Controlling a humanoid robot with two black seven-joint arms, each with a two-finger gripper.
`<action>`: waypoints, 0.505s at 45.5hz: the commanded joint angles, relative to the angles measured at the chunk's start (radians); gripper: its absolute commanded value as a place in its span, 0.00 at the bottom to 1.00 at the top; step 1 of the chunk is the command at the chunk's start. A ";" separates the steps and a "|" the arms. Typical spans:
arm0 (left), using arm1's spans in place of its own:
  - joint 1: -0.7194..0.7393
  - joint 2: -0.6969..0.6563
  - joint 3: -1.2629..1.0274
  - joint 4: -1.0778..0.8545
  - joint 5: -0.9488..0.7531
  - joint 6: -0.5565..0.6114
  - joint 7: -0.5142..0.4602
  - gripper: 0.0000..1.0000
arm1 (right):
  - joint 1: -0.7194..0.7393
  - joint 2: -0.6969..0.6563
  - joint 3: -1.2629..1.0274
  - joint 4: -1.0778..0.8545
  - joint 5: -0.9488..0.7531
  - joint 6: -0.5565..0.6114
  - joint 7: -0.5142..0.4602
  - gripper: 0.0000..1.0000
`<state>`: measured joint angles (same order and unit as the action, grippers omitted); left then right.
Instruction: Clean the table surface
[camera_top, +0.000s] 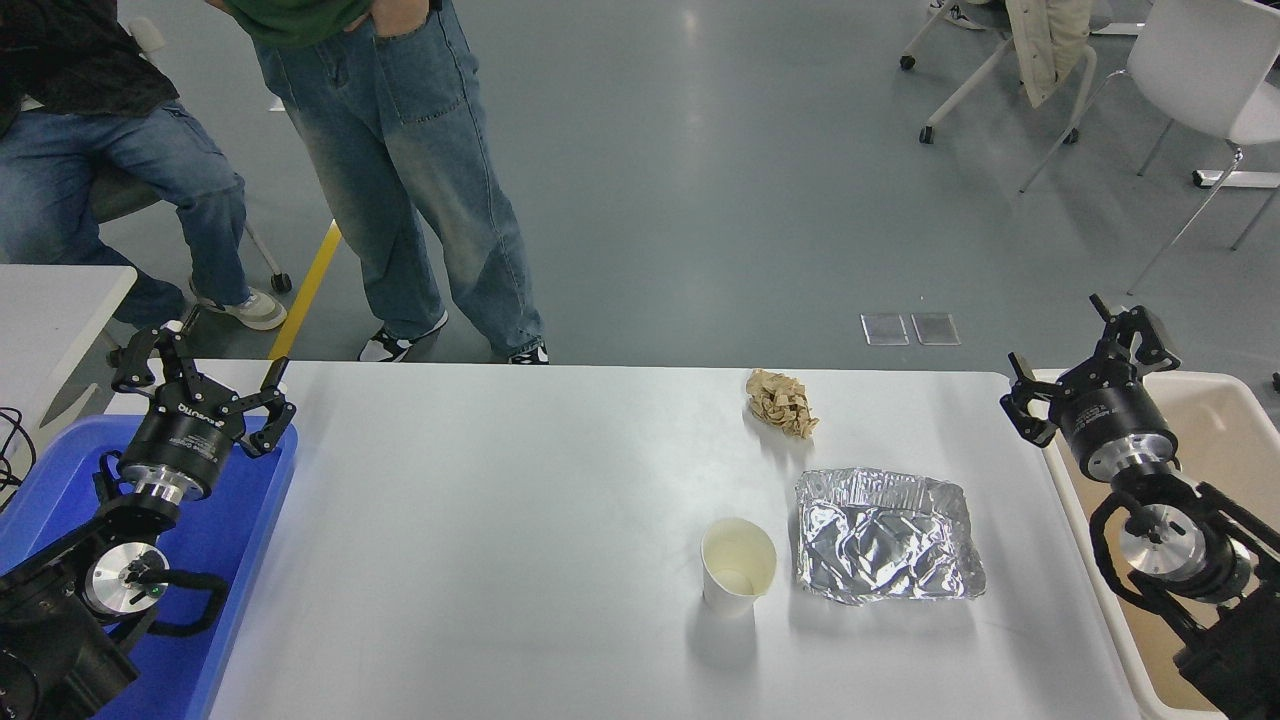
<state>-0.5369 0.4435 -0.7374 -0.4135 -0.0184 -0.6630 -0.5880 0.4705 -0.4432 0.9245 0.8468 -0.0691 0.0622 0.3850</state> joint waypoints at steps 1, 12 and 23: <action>0.000 0.001 0.000 0.001 0.000 0.000 0.000 1.00 | 0.000 0.001 0.000 0.003 0.000 0.001 0.000 1.00; 0.000 0.000 0.000 -0.001 0.000 0.000 -0.001 1.00 | 0.003 0.001 0.000 -0.006 0.000 0.004 0.000 1.00; 0.000 0.000 0.000 -0.001 0.000 0.000 0.000 1.00 | -0.001 0.026 0.004 -0.009 0.002 -0.001 0.002 1.00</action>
<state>-0.5369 0.4435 -0.7376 -0.4134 -0.0184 -0.6627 -0.5882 0.4738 -0.4380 0.9252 0.8418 -0.0691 0.0646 0.3851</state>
